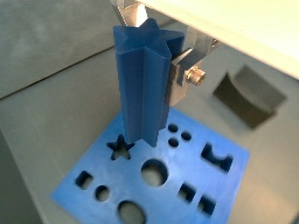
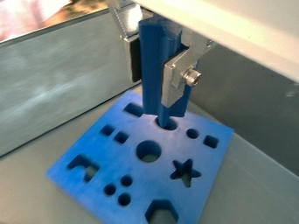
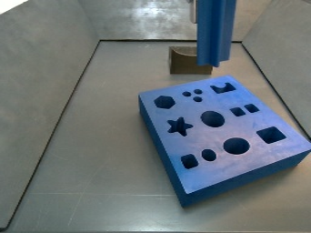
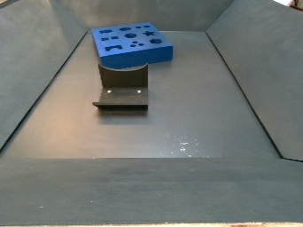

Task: Pick up the star object. Move up. Move to above the board. Insert the star object.
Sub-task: Insert the star object.

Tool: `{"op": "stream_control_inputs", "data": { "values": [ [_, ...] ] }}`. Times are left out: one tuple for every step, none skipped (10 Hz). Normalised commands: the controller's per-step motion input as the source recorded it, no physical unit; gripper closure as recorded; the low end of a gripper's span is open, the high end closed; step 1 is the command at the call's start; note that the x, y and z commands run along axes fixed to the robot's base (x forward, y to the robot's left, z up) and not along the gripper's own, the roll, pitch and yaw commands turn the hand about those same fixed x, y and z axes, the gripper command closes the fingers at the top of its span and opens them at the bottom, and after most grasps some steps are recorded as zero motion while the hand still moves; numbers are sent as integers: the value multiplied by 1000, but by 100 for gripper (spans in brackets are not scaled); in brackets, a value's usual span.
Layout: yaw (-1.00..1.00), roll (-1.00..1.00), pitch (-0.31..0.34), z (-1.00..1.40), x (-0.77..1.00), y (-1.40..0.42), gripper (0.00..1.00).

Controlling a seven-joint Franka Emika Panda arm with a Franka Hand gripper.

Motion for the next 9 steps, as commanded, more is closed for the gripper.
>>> {"op": "stream_control_inputs", "data": {
  "values": [
    [0, 20, 40, 0, 26, 0, 100],
    [191, 0, 0, -163, 0, 0, 100],
    [1000, 183, -91, -574, -109, 0, 100],
    [1000, 60, -129, -531, -69, 0, 100],
    [1000, 214, -137, -543, -89, 0, 100],
    [243, 337, 0, -57, 0, -191, 100],
    [0, 97, 83, -14, 43, 11, 100],
    [-843, 331, 151, -274, -63, -203, 100],
    [-840, 363, 74, -511, -29, -200, 100]
  ]
}}
